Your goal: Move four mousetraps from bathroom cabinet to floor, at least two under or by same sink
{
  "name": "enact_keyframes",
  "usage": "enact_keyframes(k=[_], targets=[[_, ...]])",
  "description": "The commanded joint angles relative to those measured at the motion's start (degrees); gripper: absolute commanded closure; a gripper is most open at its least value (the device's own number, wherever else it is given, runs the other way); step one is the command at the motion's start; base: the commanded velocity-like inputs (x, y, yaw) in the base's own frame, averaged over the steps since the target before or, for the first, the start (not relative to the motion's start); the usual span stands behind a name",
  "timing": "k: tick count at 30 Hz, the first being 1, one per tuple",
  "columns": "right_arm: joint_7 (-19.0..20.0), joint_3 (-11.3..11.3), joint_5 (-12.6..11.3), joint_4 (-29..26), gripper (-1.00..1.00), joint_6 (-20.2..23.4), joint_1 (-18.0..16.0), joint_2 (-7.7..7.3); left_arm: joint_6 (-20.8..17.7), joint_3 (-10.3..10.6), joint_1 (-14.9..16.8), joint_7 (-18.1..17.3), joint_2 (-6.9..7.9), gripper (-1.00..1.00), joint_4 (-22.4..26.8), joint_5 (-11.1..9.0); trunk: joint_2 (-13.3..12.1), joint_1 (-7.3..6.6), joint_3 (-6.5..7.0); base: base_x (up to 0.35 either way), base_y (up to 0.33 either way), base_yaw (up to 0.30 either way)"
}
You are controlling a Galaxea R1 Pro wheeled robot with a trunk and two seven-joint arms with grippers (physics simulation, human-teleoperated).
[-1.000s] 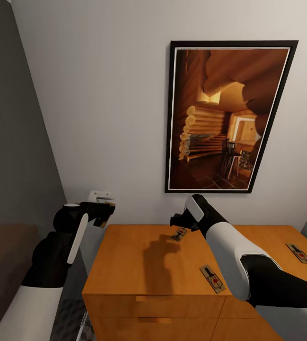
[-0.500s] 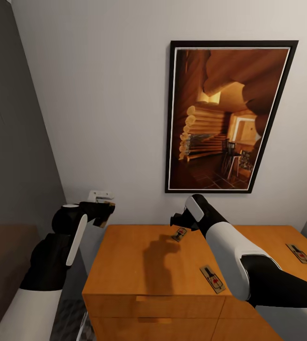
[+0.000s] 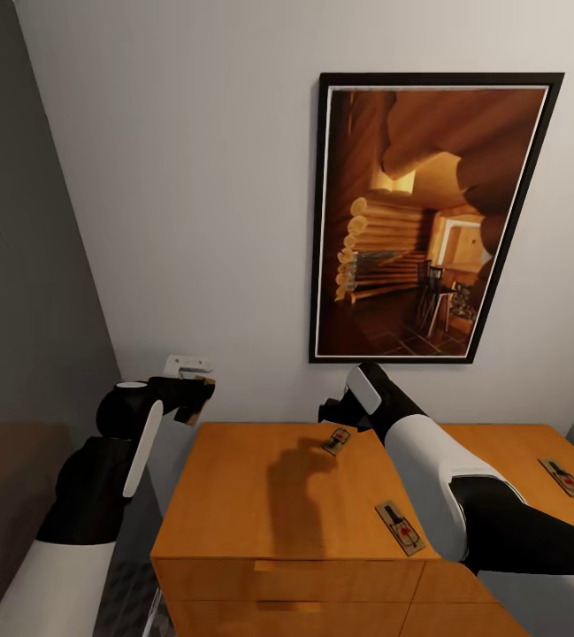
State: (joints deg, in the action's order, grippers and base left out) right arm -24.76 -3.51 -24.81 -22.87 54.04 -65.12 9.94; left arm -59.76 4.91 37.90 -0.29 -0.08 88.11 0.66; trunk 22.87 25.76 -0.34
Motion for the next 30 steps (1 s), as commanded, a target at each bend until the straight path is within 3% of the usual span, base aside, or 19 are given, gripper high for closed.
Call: enact_keyframes(k=[1,30], targets=[[-0.5,-0.4,-0.3,-0.1,-1.0,0.1,0.0,0.05,-0.2,0.0,0.0,-0.1,-0.01,1.0,0.1,0.1,0.1,0.03,-0.04,0.009,0.0,0.0],[-0.6,-0.4,-0.2,0.4,-1.0,0.2,0.0,0.05,-0.2,0.0,0.0,-0.1,-0.01,1.0,0.1,0.1,0.1,0.03,-0.04,0.001,0.0,0.0]])
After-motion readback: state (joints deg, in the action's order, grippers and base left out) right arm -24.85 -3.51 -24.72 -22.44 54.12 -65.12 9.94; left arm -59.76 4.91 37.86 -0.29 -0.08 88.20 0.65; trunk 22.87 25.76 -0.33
